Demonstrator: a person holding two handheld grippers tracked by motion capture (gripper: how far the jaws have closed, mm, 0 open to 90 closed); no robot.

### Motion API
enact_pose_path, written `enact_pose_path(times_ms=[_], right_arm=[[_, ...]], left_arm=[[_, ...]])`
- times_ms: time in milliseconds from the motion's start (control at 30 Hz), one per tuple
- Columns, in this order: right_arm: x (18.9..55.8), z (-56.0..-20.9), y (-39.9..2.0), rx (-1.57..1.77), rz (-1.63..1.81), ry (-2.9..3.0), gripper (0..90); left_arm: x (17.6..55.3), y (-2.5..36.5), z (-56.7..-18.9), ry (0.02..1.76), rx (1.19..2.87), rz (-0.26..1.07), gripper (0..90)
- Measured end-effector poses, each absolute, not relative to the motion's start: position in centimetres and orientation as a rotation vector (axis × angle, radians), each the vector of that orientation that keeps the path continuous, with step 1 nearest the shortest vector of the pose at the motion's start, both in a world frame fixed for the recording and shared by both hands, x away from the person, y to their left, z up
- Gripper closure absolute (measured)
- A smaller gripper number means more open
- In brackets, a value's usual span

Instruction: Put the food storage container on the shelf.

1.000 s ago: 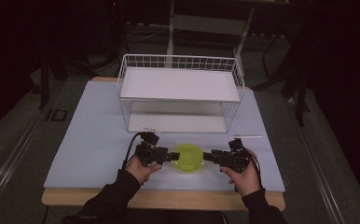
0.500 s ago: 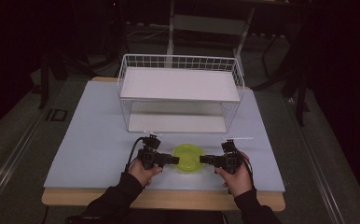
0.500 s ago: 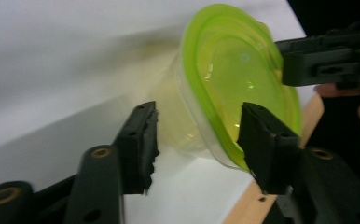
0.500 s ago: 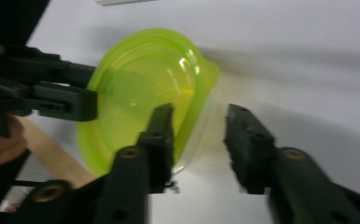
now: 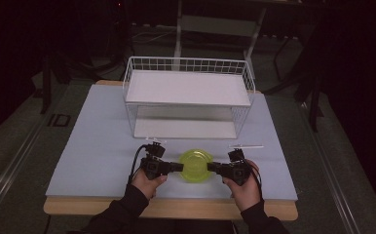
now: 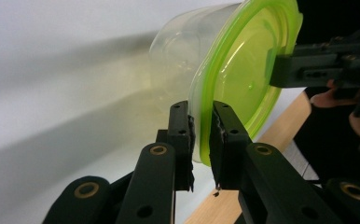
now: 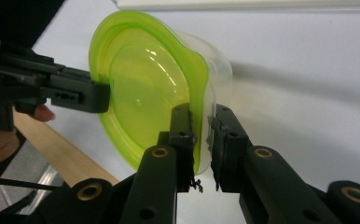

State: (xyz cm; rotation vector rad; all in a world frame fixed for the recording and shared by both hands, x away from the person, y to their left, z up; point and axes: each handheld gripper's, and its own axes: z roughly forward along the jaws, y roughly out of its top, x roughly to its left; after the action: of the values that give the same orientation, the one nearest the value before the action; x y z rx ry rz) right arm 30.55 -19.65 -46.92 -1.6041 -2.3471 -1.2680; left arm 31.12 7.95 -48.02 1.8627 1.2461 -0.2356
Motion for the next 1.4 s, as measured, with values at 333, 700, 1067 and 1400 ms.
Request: enact_pose_path(times_ms=[333,700,1067,1400], right_arm=[[30.7,-43.7,-19.5,-1.559,-1.374,-2.344,80.2],[31.9,-39.6,-18.3,-1.511,-1.441,-2.351,80.3],[34.3,-35.3,-17.0,-1.516,-1.502,-2.35,80.2],[37.3,-32.2,-15.9,-1.56,-1.519,-2.345,79.9]], left_arm=[[31.1,8.8,-44.8,1.202,1.81,-0.186,81.4],[32.0,10.2,-40.1,1.194,1.799,-0.15,81.5],[33.8,11.3,-35.9,1.206,1.763,-0.108,81.6],[36.5,11.6,-32.1,1.265,1.74,-0.059,81.7]])
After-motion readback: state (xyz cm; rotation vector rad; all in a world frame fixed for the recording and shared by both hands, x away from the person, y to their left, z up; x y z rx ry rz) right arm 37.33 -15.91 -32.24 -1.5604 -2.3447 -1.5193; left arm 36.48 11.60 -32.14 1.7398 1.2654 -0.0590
